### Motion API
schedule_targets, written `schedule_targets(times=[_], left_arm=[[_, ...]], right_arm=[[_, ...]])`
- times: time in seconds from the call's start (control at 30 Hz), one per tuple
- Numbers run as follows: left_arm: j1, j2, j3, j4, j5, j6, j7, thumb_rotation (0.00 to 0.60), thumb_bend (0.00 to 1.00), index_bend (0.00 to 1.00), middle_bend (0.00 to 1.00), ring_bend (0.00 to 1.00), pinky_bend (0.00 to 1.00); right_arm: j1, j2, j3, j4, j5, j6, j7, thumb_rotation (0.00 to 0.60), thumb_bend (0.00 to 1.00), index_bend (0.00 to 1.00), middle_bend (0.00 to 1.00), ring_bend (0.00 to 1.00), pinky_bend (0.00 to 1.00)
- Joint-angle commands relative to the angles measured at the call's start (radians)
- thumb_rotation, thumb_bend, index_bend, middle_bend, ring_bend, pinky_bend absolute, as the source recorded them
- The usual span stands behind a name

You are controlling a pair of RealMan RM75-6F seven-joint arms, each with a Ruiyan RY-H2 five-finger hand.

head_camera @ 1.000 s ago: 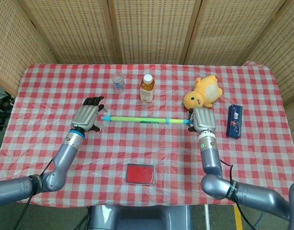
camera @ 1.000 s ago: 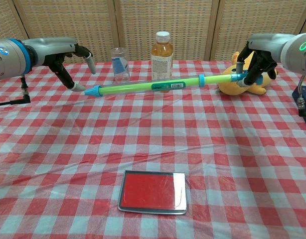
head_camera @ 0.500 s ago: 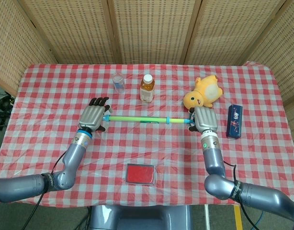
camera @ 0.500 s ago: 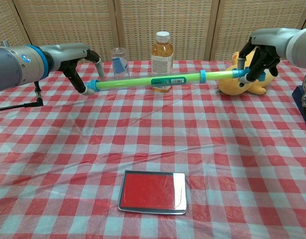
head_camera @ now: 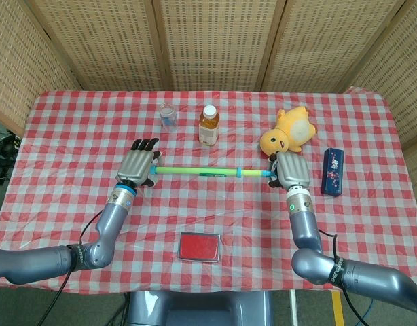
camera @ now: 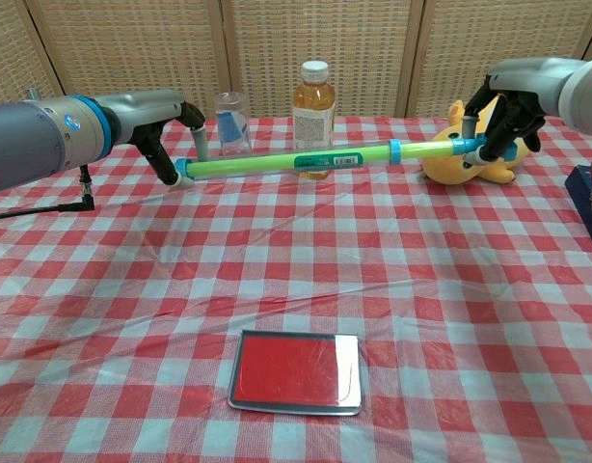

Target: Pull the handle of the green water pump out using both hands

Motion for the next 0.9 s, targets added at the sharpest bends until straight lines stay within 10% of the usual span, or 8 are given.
schedule_targets(times=[0.03,0.9], left_arm=[[-0.004,-0.011,0.004,0.011,0.002,0.001,0.001,0.6,0.33,0.45,0.0,0.0,0.0],[0.132,0.054,0.086,-0.06,0.114,0.094,-0.082,0.6,0.39,0.52,0.0,0.0,0.0]], right_arm=[[0.0,0.001,-0.004,-0.002,-0.002,0.001,0.005,0.6,0.54,0.81,1.0,1.0,0.74],[-0.026,0.022,-0.049,0.086,-0.01,0.015,0.023,0.6,0.54,0.81,1.0,1.0,0.74]])
